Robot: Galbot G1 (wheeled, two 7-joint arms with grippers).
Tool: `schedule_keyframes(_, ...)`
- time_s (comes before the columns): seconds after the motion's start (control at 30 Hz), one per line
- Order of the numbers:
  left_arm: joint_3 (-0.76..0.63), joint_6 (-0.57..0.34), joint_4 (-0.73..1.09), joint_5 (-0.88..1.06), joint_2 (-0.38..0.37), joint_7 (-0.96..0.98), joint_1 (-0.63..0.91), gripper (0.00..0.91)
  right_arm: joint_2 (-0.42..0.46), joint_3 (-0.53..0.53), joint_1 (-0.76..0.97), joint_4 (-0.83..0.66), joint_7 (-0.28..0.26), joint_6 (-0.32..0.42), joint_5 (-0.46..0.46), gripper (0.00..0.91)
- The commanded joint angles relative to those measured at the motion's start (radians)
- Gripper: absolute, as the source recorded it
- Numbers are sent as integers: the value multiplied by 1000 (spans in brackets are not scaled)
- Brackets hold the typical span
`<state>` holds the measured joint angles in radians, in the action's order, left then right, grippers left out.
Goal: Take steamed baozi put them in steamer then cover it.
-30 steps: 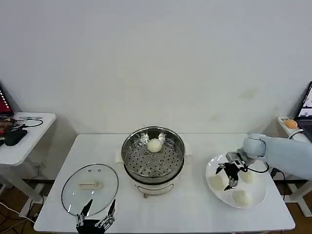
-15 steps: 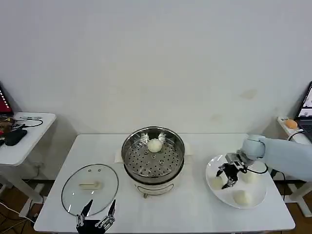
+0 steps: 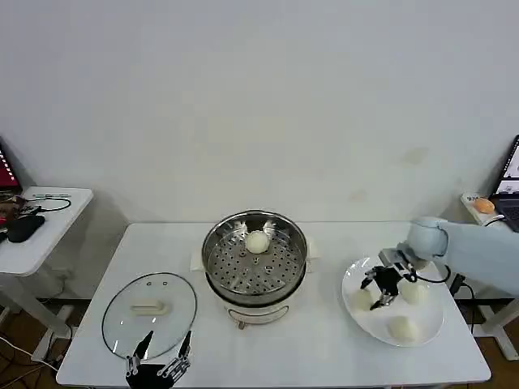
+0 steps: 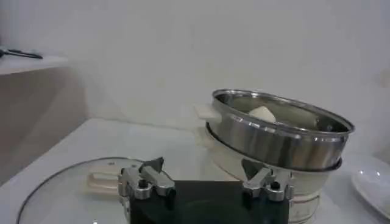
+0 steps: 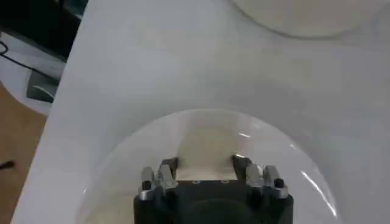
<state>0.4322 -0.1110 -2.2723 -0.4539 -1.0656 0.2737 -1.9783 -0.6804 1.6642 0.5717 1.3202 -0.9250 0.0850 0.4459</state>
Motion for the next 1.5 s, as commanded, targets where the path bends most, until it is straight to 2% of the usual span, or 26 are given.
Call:
schedule_keyframes(0.03, -2, 0, -1, 1, 1, 0, 0, 907, 0, 82, 191, 66, -8, 17, 21, 635)
schedule_keyframes(0.33, -7, -2, 0, 1, 14, -1, -4, 907, -69, 85, 340, 106, -24, 60, 19, 635)
schedule_keyframes(0.57, -13, -6, 13, 1, 21, -1, -4, 907, -156, 63, 394, 105, -25, 66, 62, 635)
schedule_keyframes(0.83, -13, -7, 20, 0, 27, 1, -3, 907, -246, 116, 453, 141, 1, -8, 233, 635)
schedule_keyframes(1.03, -21, -6, 21, 1, 32, 2, 3, 907, -355, 131, 455, 149, 36, -86, 365, 645)
schedule_keyframes(1.3, -30, -6, 21, 0, 37, 5, 13, 907, -500, 123, 415, 53, 61, -128, 457, 645)
schedule_keyframes(1.5, -30, -4, 15, 0, 37, 7, 22, 907, -594, 119, 368, 21, 112, -198, 553, 645)
